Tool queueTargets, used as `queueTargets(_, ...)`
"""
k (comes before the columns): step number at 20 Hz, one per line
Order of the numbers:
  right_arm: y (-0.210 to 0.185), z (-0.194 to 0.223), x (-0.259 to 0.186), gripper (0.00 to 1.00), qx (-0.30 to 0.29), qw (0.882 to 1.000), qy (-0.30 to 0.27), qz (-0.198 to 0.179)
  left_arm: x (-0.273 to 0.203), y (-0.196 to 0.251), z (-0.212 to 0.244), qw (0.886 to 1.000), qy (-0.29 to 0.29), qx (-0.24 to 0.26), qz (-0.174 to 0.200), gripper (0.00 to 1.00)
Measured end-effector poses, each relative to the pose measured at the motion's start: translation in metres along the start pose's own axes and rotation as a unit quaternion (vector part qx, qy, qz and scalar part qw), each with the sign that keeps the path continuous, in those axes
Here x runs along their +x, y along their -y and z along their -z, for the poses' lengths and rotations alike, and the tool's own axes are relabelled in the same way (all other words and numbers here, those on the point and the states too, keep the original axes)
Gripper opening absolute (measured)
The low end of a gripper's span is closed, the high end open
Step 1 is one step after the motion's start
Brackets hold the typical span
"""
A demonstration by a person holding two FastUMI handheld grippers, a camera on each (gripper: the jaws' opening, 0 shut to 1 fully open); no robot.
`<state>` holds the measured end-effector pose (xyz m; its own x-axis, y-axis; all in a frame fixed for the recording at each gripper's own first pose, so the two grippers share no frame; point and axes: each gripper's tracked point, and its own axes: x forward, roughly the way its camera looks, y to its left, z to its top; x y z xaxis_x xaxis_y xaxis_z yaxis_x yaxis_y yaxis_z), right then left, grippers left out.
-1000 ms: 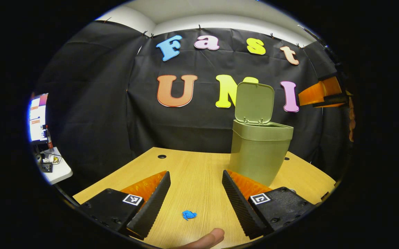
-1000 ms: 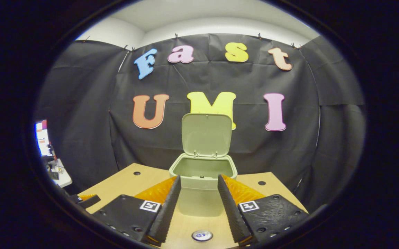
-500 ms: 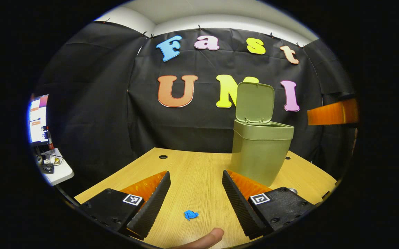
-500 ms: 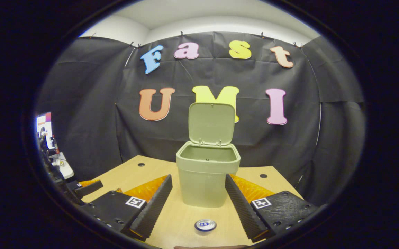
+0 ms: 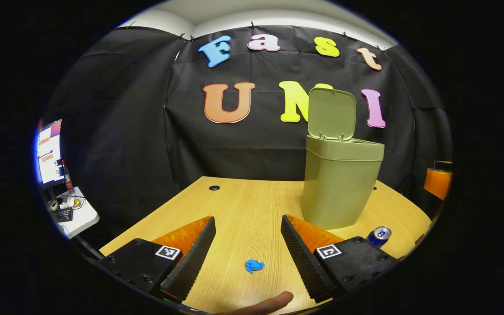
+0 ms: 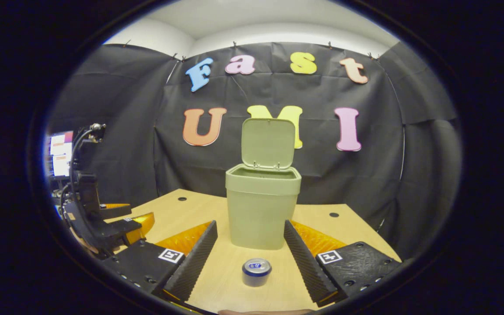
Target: Press the lid of the desktop garbage bin to open it, pick up the crumpled paper on the desktop and throw it into the bin, then pick up the pop can on the desktop and drop it into the bin, and finally close the garbage bin lid.
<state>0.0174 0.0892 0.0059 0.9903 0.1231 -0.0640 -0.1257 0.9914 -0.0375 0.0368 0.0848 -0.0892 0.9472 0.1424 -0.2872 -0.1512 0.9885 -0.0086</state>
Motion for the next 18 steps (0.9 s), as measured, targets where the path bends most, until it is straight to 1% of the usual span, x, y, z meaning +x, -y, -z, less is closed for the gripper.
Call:
queueTargets(1, 0.010, 0.004, 0.001, 0.95, -0.002, 1.000, 0.006, 0.011, 0.002, -0.001, 0.006, 1.000, -0.009, -0.004, -0.004, 0.97)
queueTargets(3, 0.026, 0.015, 0.004, 0.95, -0.007, 1.000, 0.011, 0.026, 0.004, 0.010, 0.020, 0.999, -0.034, -0.010, 0.004, 0.97)
queueTargets(4, 0.032, 0.023, 0.005, 0.97, -0.008, 0.999, 0.010, 0.029, 0.003, 0.014, 0.025, 0.999, -0.041, -0.005, 0.004, 0.97)
queueTargets(5, 0.037, 0.029, 0.005, 0.95, -0.007, 0.999, 0.009, 0.032, 0.004, 0.013, 0.029, 0.999, -0.047, 0.007, -0.004, 0.97)
queueTargets(7, 0.045, 0.038, 0.003, 0.95, 0.000, 0.999, 0.010, 0.037, 0.005, 0.017, 0.043, 0.998, -0.059, 0.026, -0.004, 0.97)
queueTargets(9, 0.052, 0.043, 0.001, 0.95, -0.008, 0.998, 0.022, 0.049, 0.006, 0.025, 0.069, 0.996, -0.078, 0.032, 0.009, 0.97)
queueTargets(10, 0.055, 0.048, 0.001, 0.98, -0.016, 0.998, 0.026, 0.055, 0.009, 0.030, 0.086, 0.994, -0.099, 0.038, 0.021, 0.97)
queueTargets(11, 0.055, 0.052, 0.002, 0.95, -0.023, 0.998, 0.030, 0.056, 0.010, 0.027, 0.105, 0.991, -0.123, 0.039, 0.016, 0.97)
queueTargets(12, 0.056, 0.056, 0.004, 0.95, -0.028, 0.997, 0.030, 0.058, 0.012, 0.024, 0.114, 0.990, -0.135, 0.038, 0.009, 0.97)
queueTargets(13, 0.055, 0.061, 0.005, 0.97, -0.028, 0.998, 0.027, 0.056, 0.015, 0.019, 0.116, 0.990, -0.138, 0.034, 0.008, 0.95)
queueTargets(14, 0.053, 0.068, 0.006, 0.95, -0.024, 0.998, 0.021, 0.051, 0.020, 0.015, 0.116, 0.990, -0.140, 0.029, 0.003, 0.94)
queueTargets(15, 0.051, 0.072, 0.007, 0.95, -0.018, 0.999, 0.017, 0.046, 0.024, 0.011, 0.119, 0.990, -0.142, 0.026, 0.000, 0.94)
queueTargets(18, 0.048, 0.078, 0.009, 0.95, -0.006, 0.999, 0.008, 0.039, 0.034, 0.009, 0.133, 0.987, -0.162, 0.016, 0.004, 0.94)
